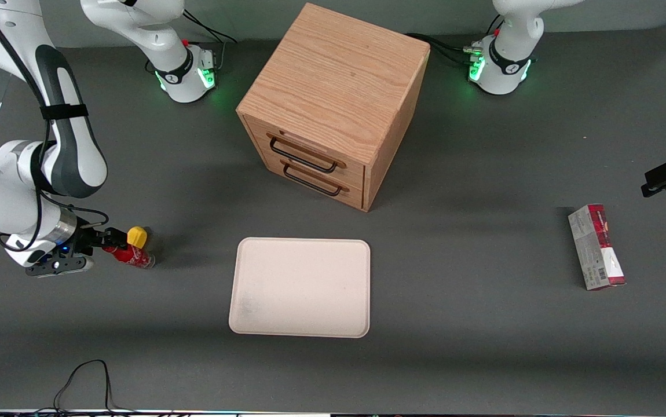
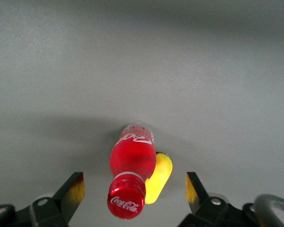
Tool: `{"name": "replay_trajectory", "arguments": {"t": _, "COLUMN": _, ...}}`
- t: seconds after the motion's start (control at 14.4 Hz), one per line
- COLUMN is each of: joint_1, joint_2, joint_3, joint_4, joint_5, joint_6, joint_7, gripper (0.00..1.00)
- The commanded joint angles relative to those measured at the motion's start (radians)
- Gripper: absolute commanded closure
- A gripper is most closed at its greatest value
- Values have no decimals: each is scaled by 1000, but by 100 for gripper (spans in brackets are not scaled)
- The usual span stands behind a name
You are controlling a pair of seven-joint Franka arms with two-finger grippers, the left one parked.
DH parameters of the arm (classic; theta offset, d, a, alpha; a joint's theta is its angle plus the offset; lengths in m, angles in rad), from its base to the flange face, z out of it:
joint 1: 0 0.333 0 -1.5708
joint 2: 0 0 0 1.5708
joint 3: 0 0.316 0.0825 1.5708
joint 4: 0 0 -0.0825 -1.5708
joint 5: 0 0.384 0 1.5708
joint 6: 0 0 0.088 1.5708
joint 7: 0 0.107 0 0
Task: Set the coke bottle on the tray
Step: 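Close the right gripper on the bottle's cap end and lift it, then carry the held bottle over the cream tray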
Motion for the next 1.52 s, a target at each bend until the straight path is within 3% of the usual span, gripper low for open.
{"name": "replay_trajectory", "arguments": {"t": 0.0, "joint_1": 5, "joint_2": -32, "joint_3": -2, "joint_4": -32, "joint_5": 22, "joint_6": 14, "joint_7": -28, "gripper": 23}}
{"name": "replay_trajectory", "arguments": {"t": 0.07, "joint_1": 5, "joint_2": -32, "joint_3": -2, "joint_4": -30, "joint_5": 22, "joint_6": 12, "joint_7": -28, "gripper": 41}}
{"name": "replay_trajectory", "arguments": {"t": 0.21, "joint_1": 5, "joint_2": -32, "joint_3": -2, "joint_4": -30, "joint_5": 22, "joint_6": 11, "joint_7": -28, "gripper": 97}}
{"name": "replay_trajectory", "arguments": {"t": 0.76, "joint_1": 12, "joint_2": -43, "joint_3": 2, "joint_4": 5, "joint_5": 24, "joint_6": -27, "joint_7": -3, "gripper": 100}}
{"name": "replay_trajectory", "arguments": {"t": 1.32, "joint_1": 5, "joint_2": -40, "joint_3": 5, "joint_4": 646, "joint_5": 22, "joint_6": -843, "joint_7": 76, "gripper": 100}}
{"name": "replay_trajectory", "arguments": {"t": 1.45, "joint_1": 2, "joint_2": -13, "joint_3": 4, "joint_4": 756, "joint_5": 20, "joint_6": -947, "joint_7": 78, "gripper": 100}}
